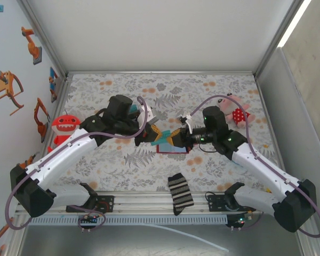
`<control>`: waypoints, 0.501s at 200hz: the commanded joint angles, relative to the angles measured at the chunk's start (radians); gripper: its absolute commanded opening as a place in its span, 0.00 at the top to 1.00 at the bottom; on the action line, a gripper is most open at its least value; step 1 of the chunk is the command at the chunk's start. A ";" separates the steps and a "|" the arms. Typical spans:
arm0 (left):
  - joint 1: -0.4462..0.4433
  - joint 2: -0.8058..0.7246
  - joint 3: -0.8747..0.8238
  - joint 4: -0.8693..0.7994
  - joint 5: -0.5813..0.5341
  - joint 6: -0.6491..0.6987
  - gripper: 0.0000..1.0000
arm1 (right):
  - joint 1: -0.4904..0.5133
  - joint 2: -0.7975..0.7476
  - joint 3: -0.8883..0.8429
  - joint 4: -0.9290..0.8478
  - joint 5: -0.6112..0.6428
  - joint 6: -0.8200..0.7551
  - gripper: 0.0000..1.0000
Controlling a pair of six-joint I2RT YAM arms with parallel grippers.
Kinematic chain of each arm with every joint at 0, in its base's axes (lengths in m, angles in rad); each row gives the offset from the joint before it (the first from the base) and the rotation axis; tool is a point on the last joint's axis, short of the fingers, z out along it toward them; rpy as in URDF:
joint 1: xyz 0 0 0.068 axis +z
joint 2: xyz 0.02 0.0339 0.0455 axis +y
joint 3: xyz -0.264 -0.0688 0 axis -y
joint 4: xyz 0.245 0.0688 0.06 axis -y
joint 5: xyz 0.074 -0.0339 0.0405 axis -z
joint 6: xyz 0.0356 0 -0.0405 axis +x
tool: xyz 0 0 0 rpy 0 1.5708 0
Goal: Take the credit cards out of the card holder
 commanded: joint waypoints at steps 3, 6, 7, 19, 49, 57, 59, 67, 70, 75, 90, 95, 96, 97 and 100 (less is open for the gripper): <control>0.015 0.000 0.007 0.024 -0.028 0.052 1.00 | 0.010 -0.012 0.033 -0.015 0.036 -0.021 0.76; 0.016 0.000 0.005 0.024 -0.034 0.061 1.00 | 0.010 -0.015 0.031 -0.018 0.047 -0.023 0.73; 0.017 -0.001 0.003 0.024 -0.037 0.064 1.00 | 0.010 -0.015 0.031 -0.019 0.051 -0.025 0.73; 0.032 -0.017 -0.016 0.045 -0.077 0.089 1.00 | 0.010 -0.024 0.031 -0.038 0.097 -0.031 0.64; 0.124 -0.073 -0.113 0.171 -0.147 0.120 1.00 | 0.010 -0.049 0.030 -0.068 0.234 -0.030 0.42; 0.159 -0.083 -0.132 0.200 -0.156 0.115 1.00 | 0.010 -0.056 0.031 -0.076 0.264 -0.026 0.02; 0.167 -0.083 -0.135 0.204 -0.156 0.115 1.00 | 0.010 -0.057 0.031 -0.076 0.269 -0.026 0.01; 0.204 -0.090 -0.156 0.230 -0.155 0.119 1.00 | 0.010 -0.061 0.031 -0.080 0.295 -0.019 0.01; 0.216 -0.093 -0.163 0.243 -0.155 0.120 1.00 | 0.010 -0.063 0.031 -0.080 0.305 -0.017 0.01; 0.237 -0.096 -0.178 0.262 -0.156 0.126 1.00 | 0.010 -0.066 0.031 -0.080 0.326 -0.013 0.01; 0.295 -0.090 -0.197 0.291 -0.159 0.162 1.00 | 0.010 -0.074 0.032 -0.083 0.409 0.004 0.01; 0.314 -0.084 -0.200 0.295 -0.160 0.179 1.00 | 0.010 -0.075 0.032 -0.085 0.442 0.009 0.01; 0.317 -0.081 -0.199 0.295 -0.159 0.182 1.00 | 0.010 -0.075 0.032 -0.086 0.448 0.011 0.01; 0.321 -0.079 -0.199 0.295 -0.159 0.185 1.00 | 0.010 -0.075 0.033 -0.086 0.455 0.012 0.01; 0.333 -0.074 -0.199 0.296 -0.156 0.196 1.00 | 0.010 -0.075 0.034 -0.087 0.473 0.015 0.01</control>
